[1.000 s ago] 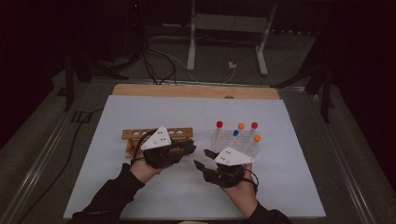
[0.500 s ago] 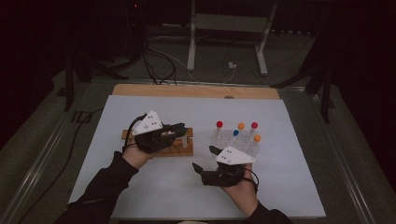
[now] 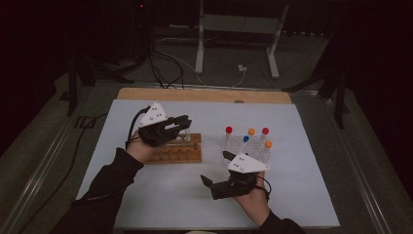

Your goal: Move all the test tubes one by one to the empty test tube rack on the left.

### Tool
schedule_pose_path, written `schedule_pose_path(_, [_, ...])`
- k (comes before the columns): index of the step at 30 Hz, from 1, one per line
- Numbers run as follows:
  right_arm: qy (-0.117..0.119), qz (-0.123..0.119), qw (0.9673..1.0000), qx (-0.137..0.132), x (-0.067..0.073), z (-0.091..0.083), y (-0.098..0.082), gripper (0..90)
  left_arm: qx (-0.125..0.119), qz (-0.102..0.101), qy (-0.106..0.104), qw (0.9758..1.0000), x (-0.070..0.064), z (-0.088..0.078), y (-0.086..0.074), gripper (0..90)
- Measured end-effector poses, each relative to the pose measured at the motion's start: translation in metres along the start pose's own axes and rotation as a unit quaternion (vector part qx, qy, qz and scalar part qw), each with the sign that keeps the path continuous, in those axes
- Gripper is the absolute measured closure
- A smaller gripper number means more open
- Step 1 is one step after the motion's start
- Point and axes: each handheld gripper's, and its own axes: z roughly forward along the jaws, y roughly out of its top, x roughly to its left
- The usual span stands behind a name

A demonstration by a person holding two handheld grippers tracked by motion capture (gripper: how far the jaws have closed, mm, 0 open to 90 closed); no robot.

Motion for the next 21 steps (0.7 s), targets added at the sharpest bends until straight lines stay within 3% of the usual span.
schedule_pose_path(8, [-0.004, 0.004, 1.0, -0.003, -0.002, -0.001, 0.0, 0.0, 0.007, -0.016, 0.017, 0.9997, 0.013, 0.011, -0.006, 77.4])
schedule_pose_path(21, [0.005, 0.001, 1.0, -0.002, -0.003, -0.001, -0.001, 0.0, 0.028, -0.041, 0.01, 0.9987, 0.013, 0.031, -0.035, 77.5])
